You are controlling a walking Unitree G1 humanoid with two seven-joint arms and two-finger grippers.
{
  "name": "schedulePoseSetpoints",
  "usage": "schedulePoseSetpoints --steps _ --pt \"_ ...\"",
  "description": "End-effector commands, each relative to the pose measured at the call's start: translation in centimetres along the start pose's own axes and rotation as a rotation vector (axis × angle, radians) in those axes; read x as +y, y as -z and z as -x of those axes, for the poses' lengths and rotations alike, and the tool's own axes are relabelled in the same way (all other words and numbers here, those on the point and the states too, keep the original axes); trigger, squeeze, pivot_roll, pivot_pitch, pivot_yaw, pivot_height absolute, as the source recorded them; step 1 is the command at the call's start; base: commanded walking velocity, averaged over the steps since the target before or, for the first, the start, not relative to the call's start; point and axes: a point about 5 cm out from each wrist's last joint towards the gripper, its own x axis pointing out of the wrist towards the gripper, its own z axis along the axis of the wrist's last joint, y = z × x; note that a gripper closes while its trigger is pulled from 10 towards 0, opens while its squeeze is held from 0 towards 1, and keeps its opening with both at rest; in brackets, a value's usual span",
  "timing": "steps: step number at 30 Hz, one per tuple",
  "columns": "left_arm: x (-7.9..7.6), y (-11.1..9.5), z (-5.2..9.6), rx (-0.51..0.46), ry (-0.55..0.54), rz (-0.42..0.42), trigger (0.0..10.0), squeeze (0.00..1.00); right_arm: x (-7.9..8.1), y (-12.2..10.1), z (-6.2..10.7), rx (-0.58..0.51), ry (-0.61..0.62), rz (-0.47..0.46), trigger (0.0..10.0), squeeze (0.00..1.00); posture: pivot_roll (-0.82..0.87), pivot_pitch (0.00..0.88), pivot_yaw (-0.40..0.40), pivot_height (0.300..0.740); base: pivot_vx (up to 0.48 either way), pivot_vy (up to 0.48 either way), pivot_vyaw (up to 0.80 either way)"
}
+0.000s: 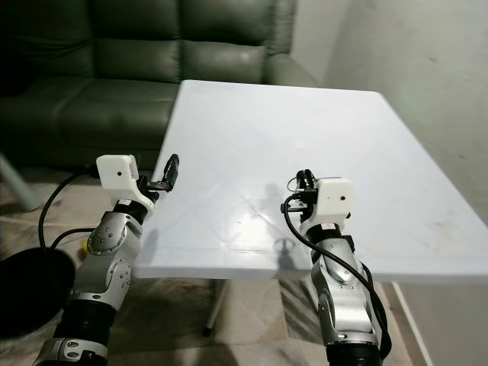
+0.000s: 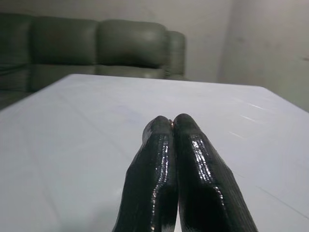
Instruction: Hang keys on a hook
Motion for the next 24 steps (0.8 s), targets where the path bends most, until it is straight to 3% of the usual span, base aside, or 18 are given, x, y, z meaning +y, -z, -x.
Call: schedulePoseSetpoints --steps 1,10,18,24 --pt "0.11 -0.01 0.11 -0.005 -0.005 -0.014 10.0 0.0 0.07 0.1 0.09 0.009 0.003 0.004 10.0 0.0 0.06 0.017 -0.076 0.74 0.0 0.0 -0.79" --pt "0.06 0.18 0.19 0.003 -0.013 0.04 10.0 0.0 0.5 0.34 0.43 0.025 0.003 -0.007 10.0 0.0 0.05 0.007 -0.077 0.74 0.0 0.0 -0.79" --pt "0.17 0.22 0.25 0.011 -0.012 -0.017 10.0 0.0 0.62 0.39 0.56 0.031 -0.005 -0.003 10.0 0.0 0.06 0.0 -0.079 0.74 0.0 0.0 -0.79" --pt "0.17 0.39 0.38 0.016 -0.017 0.015 10.0 0.0 0.69 0.41 0.73 0.034 -0.011 0.0 10.0 0.0 0.05 0.0 -0.081 0.74 0.0 -0.169 -0.79"
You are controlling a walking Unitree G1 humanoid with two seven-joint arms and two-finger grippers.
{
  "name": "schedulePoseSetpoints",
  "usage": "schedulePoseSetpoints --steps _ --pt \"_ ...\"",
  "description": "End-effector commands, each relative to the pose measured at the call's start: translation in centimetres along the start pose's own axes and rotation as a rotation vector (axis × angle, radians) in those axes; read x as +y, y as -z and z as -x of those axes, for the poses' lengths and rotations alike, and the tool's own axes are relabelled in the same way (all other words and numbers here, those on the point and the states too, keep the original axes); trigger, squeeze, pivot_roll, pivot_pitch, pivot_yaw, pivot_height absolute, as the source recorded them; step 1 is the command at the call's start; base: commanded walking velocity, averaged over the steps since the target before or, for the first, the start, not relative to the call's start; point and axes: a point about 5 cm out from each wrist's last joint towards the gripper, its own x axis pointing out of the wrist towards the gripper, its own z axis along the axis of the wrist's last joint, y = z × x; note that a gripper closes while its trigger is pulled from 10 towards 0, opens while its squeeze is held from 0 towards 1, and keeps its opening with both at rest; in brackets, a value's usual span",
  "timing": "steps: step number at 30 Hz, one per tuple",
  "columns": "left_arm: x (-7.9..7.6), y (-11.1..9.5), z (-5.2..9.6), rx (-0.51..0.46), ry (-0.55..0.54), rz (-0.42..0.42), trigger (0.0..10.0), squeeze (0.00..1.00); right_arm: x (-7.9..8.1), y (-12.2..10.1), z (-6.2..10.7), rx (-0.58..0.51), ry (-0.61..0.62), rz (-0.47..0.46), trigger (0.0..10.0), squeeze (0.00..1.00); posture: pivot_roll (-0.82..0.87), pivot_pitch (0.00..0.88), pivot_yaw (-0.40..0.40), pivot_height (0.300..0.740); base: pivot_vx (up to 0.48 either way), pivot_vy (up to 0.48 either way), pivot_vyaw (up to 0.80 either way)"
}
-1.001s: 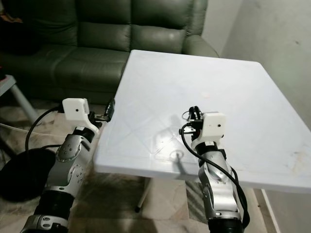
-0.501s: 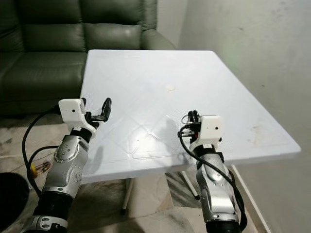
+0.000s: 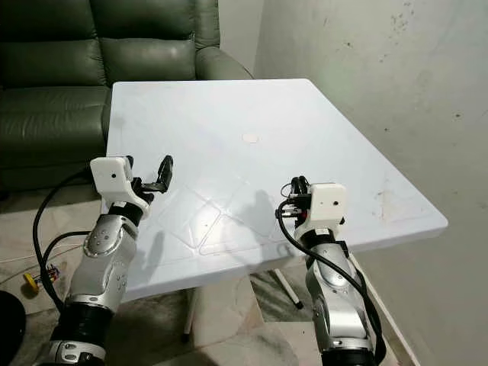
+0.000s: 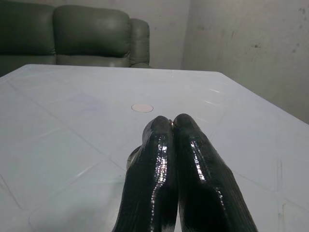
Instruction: Hang keys on a hook
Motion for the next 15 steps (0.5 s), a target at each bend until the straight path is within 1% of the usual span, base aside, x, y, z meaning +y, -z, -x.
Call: schedulePoseSetpoints --steps 1,3,6,9,15 --pt "-0.22 -0.02 -0.03 0.007 0.001 0.0 10.0 0.0 -0.25 -0.37 0.17 -0.007 0.009 0.012 10.0 0.0 0.05 0.0 -0.081 0.74 0.0 -0.394 -0.79" --pt "-0.22 0.09 -0.04 0.015 -0.003 0.0 10.0 0.0 -0.25 -0.33 0.21 -0.005 0.008 0.012 10.0 0.0 0.05 0.0 -0.081 0.74 0.0 -0.382 -0.79" --pt "-0.24 0.17 -0.05 0.02 -0.01 0.006 10.0 0.0 -0.25 -0.3 0.28 -0.002 0.007 0.014 10.0 0.0 0.05 0.0 -0.081 0.74 0.0 0.0 -0.79" --pt "-0.19 0.41 0.0 0.04 -0.037 0.083 10.0 0.0 -0.26 -0.27 0.43 0.002 0.005 0.016 10.0 0.0 0.05 0.0 -0.081 0.74 0.0 0.0 -0.79" --pt "-0.23 0.69 0.16 0.059 -0.054 0.088 10.0 0.0 -0.3 -0.16 0.61 0.008 0.004 0.015 10.0 0.0 0.05 0.0 -0.085 0.74 0.0 0.0 -0.79"
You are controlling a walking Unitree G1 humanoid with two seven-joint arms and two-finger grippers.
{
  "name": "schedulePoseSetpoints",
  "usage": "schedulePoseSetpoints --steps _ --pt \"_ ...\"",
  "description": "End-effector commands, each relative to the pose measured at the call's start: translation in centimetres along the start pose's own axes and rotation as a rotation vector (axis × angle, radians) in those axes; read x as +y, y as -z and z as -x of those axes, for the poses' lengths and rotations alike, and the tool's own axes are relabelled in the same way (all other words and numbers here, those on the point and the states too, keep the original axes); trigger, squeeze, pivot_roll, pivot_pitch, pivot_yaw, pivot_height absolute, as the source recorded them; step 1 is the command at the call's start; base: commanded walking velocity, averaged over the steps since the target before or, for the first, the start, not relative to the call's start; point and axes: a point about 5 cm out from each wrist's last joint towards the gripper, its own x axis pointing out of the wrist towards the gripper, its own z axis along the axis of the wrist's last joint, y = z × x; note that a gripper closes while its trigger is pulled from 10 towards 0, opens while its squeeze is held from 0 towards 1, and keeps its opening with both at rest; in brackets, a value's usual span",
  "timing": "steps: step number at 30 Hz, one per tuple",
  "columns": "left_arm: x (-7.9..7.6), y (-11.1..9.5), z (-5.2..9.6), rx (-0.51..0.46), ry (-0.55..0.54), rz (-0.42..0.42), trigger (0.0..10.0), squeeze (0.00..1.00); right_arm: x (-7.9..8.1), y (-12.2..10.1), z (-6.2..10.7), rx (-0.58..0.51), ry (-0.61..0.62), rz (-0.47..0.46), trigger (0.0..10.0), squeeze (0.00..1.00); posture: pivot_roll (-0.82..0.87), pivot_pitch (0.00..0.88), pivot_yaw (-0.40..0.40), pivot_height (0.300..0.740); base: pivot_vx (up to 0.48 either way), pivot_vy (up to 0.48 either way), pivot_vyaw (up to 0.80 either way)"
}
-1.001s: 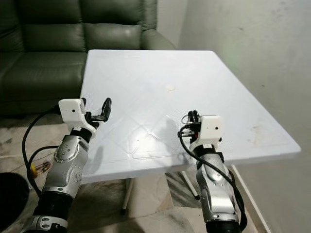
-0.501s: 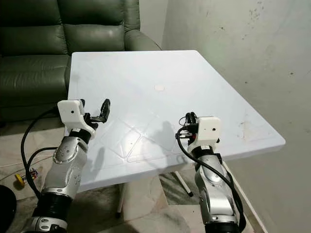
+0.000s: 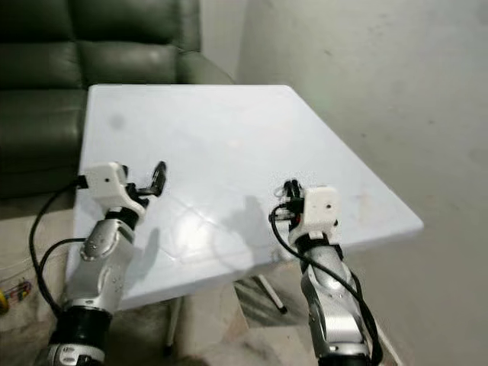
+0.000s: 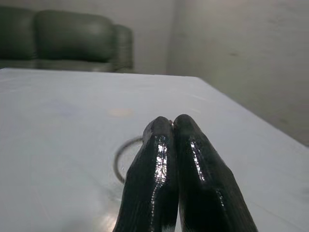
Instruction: Hang keys on a hook
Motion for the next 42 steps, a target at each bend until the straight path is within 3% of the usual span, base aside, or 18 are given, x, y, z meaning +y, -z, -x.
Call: schedulePoseSetpoints --steps 1,18,42 --pt "-1.2 0.2 -0.1 0.017 0.024 0.004 10.0 0.0 -1.0 -0.1 0.3 0.005 0.032 0.012 10.0 0.0 0.05 0.0 -0.085 0.74 0.0 0.0 -0.79" --pt "-1.5 0.4 0.2 0.038 0.023 0.006 10.0 0.0 -1.0 -0.3 0.5 0.007 0.029 0.012 10.0 0.0 0.05 0.0 -0.09 0.74 0.0 0.0 -0.79" --pt "-2.5 1.0 1.1 0.08 0.06 -0.066 10.0 0.0 -1.3 -0.2 0.5 0.008 0.064 0.011 10.0 0.0 0.06 0.015 -0.074 0.74 0.0 0.0 -0.79"
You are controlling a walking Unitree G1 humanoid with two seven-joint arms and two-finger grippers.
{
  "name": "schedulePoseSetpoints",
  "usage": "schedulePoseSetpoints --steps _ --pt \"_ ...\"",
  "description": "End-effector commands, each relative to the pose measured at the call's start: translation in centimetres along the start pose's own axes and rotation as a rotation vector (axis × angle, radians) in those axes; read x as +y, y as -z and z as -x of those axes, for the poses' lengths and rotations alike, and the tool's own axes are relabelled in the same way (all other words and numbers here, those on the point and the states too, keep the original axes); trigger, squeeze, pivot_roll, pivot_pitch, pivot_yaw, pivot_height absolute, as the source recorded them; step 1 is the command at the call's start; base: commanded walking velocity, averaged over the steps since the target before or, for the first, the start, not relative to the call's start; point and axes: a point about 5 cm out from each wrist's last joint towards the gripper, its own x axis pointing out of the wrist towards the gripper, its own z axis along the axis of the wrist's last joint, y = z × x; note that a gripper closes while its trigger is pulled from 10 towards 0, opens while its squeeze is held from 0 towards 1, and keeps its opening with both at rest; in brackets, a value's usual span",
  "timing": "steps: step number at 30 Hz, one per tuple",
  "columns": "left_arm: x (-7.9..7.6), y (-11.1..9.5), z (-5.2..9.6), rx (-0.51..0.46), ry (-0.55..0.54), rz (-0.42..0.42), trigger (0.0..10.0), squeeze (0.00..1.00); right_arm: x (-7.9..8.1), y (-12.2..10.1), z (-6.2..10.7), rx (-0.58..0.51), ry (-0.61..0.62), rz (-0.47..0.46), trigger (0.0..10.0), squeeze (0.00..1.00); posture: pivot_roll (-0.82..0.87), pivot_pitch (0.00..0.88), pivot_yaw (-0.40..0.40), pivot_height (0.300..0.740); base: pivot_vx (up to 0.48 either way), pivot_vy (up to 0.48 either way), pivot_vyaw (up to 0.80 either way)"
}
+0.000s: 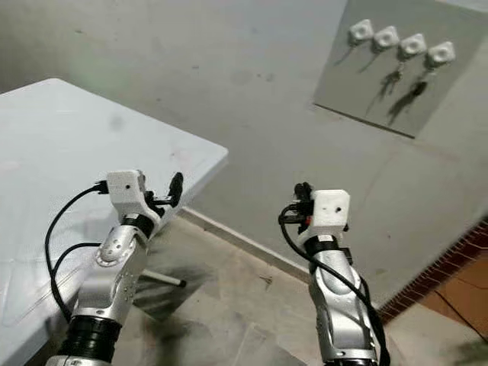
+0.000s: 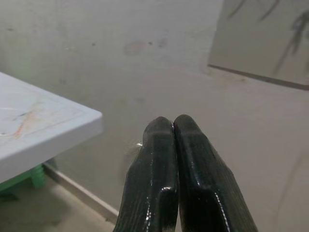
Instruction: Hang keys on a hook
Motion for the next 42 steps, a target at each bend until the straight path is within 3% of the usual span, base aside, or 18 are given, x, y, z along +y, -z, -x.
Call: schedulePoseSetpoints --steps 1,7,24,26,28,34,35,40,42 --pt "-0.7 0.0 0.0 0.006 0.016 -0.009 10.0 0.0 -0.5 -0.2 0.0 -0.007 0.016 0.009 10.0 0.0 0.06 0.017 -0.073 0.74 0.0 0.0 -0.79" --pt "-0.6 0.3 0.7 0.018 0.048 -0.035 10.0 0.0 -0.8 0.1 0.2 0.003 0.029 0.018 10.0 0.0 0.06 0.024 -0.063 0.74 0.0 0.0 -0.79" --pt "-0.2 -0.5 0.5 0.024 0.067 -0.083 10.0 0.0 -0.9 0.5 1.1 -0.003 0.087 -0.016 10.0 0.0 0.06 0.037 -0.006 0.74 0.0 0.0 -0.79" --pt "-0.2 -0.4 0.6 0.029 0.075 -0.078 10.0 0.0 -0.9 0.7 1.3 0.01 0.102 -0.075 10.0 0.0 0.05 0.04 -0.003 0.74 0.0 0.0 0.0" --pt "-0.3 -0.3 0.6 0.044 0.091 -0.073 10.0 0.0 -1.2 0.9 1.4 0.034 0.146 -0.043 10.0 0.0 0.05 0.043 -0.001 0.74 0.0 0.0 0.0" --pt "-0.2 0.1 0.7 0.071 0.095 -0.04 10.0 0.0 -1.6 1.7 1.7 0.14 0.214 -0.088 10.0 0.0 0.05 0.046 0.0 0.74 0.0 0.0 0.0" --pt "-0.3 0.2 0.8 0.081 0.091 -0.006 10.0 0.0 -1.6 1.5 1.8 0.127 0.166 -0.078 10.0 0.0 0.05 0.045 -0.003 0.74 0.0 0.0 0.0" --pt "-0.2 0.3 0.8 0.089 0.086 -0.003 10.0 0.0 -1.4 1.1 1.9 0.092 0.108 -0.019 10.0 0.0 0.04 0.042 -0.008 0.74 0.0 0.0 0.0" --pt "-0.2 0.4 0.8 0.094 0.08 0.006 10.0 0.0 -1.3 1.1 2.0 0.099 0.094 -0.037 10.0 0.0 0.04 0.042 -0.011 0.74 0.332 0.0 0.0"
